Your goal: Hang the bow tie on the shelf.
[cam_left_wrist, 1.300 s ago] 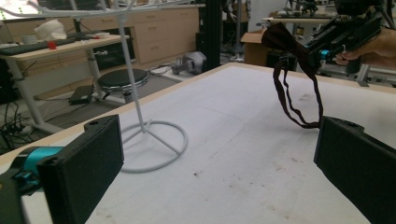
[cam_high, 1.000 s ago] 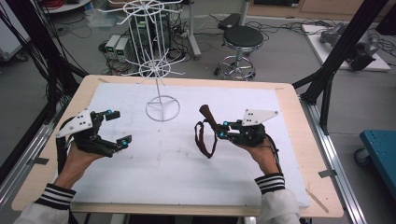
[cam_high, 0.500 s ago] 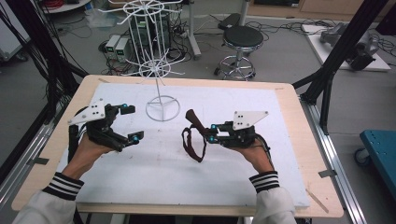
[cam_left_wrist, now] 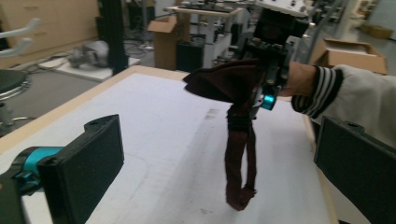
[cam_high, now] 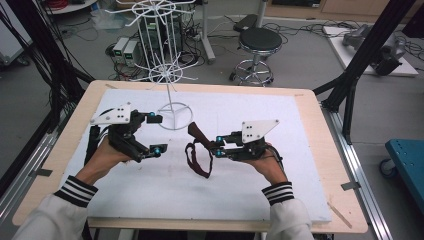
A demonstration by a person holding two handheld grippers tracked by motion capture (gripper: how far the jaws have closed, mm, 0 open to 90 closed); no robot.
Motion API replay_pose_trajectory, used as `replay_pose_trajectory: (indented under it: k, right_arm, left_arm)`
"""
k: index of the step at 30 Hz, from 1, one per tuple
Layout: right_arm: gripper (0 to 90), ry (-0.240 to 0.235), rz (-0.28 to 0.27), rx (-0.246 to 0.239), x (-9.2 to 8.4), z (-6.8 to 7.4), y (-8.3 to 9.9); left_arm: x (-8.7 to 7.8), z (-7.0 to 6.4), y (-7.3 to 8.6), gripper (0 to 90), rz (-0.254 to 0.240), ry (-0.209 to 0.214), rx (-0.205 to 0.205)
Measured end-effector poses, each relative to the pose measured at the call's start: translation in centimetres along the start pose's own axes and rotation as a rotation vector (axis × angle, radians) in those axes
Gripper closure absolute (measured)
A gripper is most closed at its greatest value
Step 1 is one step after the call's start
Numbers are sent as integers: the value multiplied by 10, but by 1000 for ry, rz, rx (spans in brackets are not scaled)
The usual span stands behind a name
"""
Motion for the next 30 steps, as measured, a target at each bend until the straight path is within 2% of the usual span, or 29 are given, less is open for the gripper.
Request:
replay_pose_trajectory:
  k: [5,8,10,12,14,18,21,25,30]
  right_arm:
    - [791,-26,2,2,5,2,0]
    - [790,-26,2,-4,7,2,-1]
    - [790,-36,-1,-6,10,4,-2]
    - [790,-40,2,-2,10,4,-2]
    - [790,-45,6,-9,13,5,-2]
    - [790,-56,12,-16,16,7,-2]
    - [790,-61,12,-23,18,7,-3]
    - [789,-66,11,-29,19,8,-4]
    - [789,-75,26,-41,21,10,-3]
  left_arm:
    - [10,-1,-5,19,15,29,0]
    - [14,-1,-6,20,20,35,-2]
    - [21,-2,-6,20,45,51,3]
    - [23,-2,-6,19,50,58,5]
    - [29,-4,-7,20,68,86,-5]
    - [37,-6,-7,20,95,107,-10]
    - [41,-8,-7,93,110,126,-13]
    - [44,-9,-5,127,133,143,-13]
    - [42,-6,-5,262,144,152,-37]
Point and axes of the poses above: each handheld gripper's, and its own axes: x roughly forward along the jaws, y roughly out of its underside, z roughly to its left, the point moved 5 cm from there along x, roughly forward along the jaws, and after that the axes turned 1 degree about -z, right-handed, at the moved point
